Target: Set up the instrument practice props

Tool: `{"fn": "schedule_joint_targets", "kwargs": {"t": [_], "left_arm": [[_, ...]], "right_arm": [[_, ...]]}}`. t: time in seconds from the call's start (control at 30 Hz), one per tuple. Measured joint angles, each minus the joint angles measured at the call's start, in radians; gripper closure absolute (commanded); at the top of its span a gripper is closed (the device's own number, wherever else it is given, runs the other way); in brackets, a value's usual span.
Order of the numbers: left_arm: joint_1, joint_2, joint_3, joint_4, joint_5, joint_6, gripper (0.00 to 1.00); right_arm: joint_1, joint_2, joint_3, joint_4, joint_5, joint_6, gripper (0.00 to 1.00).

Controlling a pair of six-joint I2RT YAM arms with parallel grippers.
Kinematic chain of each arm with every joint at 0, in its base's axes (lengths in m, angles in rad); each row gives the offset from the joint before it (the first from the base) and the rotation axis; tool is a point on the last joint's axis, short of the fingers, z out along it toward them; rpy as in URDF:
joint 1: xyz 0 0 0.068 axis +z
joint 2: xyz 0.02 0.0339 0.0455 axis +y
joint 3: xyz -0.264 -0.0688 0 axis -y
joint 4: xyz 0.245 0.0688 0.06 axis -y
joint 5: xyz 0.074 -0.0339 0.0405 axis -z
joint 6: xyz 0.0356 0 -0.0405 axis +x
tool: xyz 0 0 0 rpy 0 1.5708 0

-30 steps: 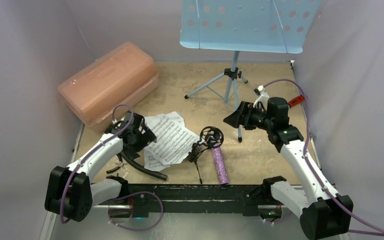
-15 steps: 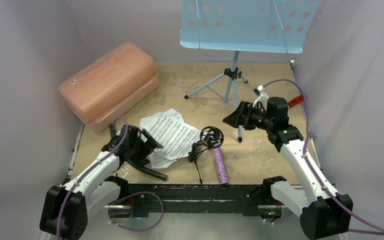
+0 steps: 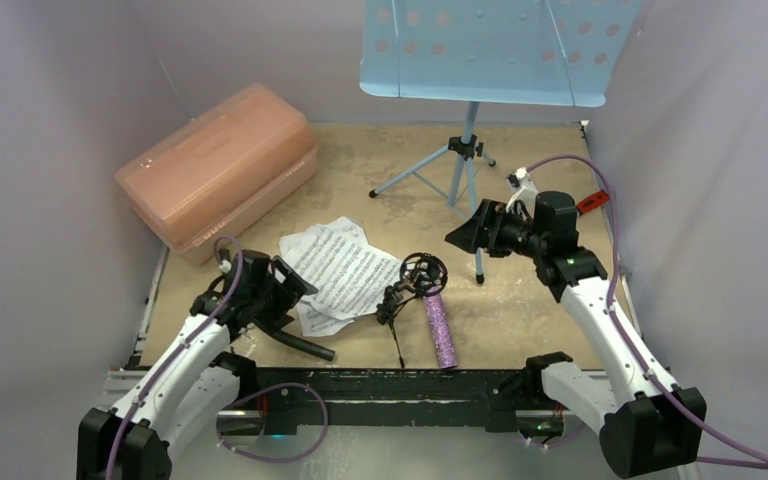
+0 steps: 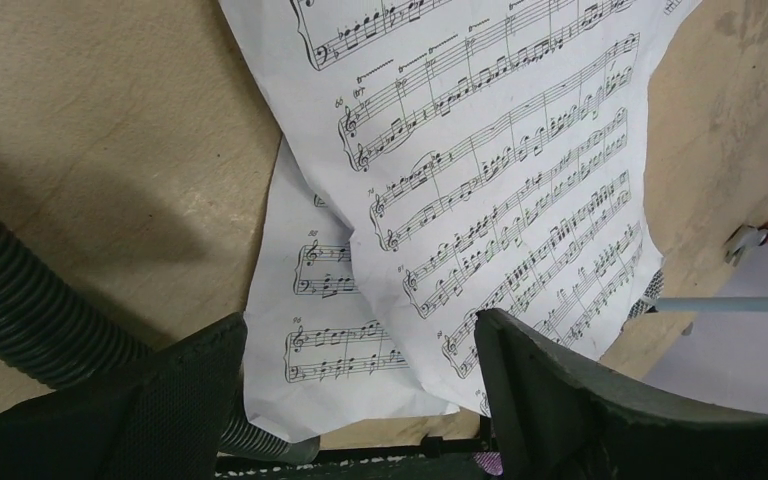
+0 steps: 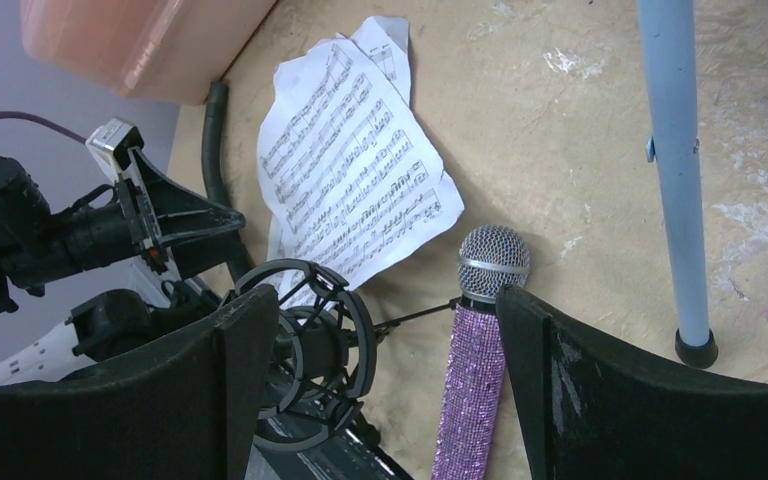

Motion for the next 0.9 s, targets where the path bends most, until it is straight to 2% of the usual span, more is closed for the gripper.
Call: {"fn": "schedule_joint_targets", "kwargs": {"t": [0.33, 0.6, 0.9], "left_arm": [[0.0, -0.019, -0.006, -0.002, 0.018, 0.003, 0.28], [-0.019, -0.026, -0.164, 0.217, 0.175, -0.065, 0.3], [-0.145, 0.068, -0.229, 0.484, 0.191, -0.206, 0.33]], "right_arm": [[0.0, -0.004, 0.006, -0.005, -0.001, 0.0, 0.18], [0.0, -0.016, 0.007, -0.008, 0.0, 0.006, 0.18], [0.0, -0.016, 0.007, -0.008, -0.001, 0.008, 0.17]]}}
